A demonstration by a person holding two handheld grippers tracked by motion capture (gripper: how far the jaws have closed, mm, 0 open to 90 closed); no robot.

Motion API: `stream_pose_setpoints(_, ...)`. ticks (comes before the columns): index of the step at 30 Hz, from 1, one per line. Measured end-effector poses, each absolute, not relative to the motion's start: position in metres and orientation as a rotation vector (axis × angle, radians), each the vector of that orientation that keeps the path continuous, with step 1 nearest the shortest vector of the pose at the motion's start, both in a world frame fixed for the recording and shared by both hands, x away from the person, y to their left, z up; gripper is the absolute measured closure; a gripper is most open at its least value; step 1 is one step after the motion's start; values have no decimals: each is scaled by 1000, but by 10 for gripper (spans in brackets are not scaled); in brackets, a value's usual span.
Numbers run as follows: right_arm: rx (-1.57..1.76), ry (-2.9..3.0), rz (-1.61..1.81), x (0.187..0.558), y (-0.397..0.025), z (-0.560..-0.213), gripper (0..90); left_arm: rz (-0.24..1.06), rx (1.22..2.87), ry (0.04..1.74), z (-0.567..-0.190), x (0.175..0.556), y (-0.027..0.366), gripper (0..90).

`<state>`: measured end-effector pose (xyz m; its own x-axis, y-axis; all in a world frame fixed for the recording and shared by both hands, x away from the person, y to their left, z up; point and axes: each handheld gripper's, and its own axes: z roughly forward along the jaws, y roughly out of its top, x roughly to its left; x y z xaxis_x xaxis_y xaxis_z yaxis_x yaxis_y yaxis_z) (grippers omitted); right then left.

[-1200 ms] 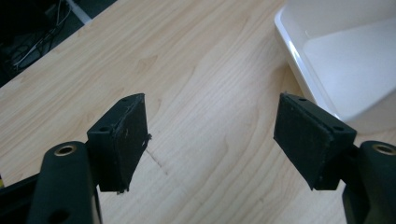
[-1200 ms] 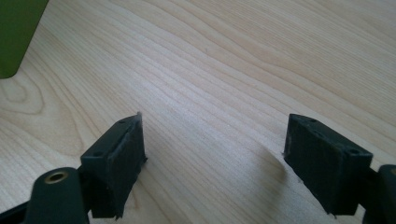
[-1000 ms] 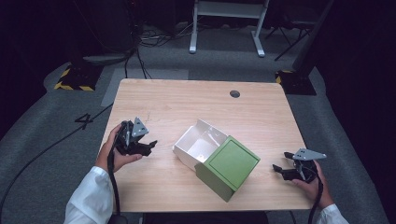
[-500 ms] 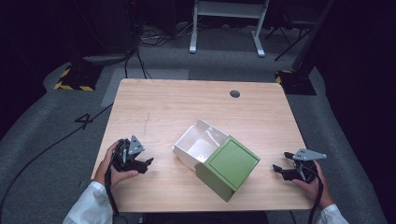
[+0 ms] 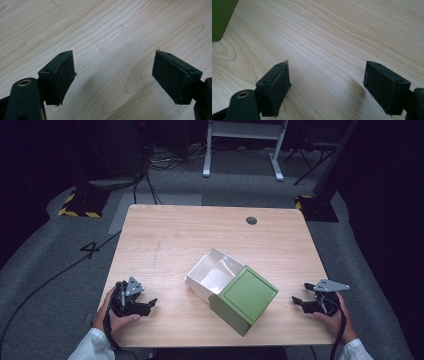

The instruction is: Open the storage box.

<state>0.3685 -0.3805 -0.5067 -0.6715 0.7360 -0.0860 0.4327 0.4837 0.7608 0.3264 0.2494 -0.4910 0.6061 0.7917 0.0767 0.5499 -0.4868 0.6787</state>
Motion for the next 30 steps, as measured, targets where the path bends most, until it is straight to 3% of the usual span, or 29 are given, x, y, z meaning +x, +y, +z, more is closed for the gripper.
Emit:
stream_pose_setpoints(13, 963, 2329, 1028, 368, -380, -507, 211, 474, 2081, 1221, -507, 324, 271, 186)
stream_pose_setpoints(30, 967, 2339, 1034, 368, -380, -507, 209, 483, 2097, 1217, -507, 325, 269, 170)
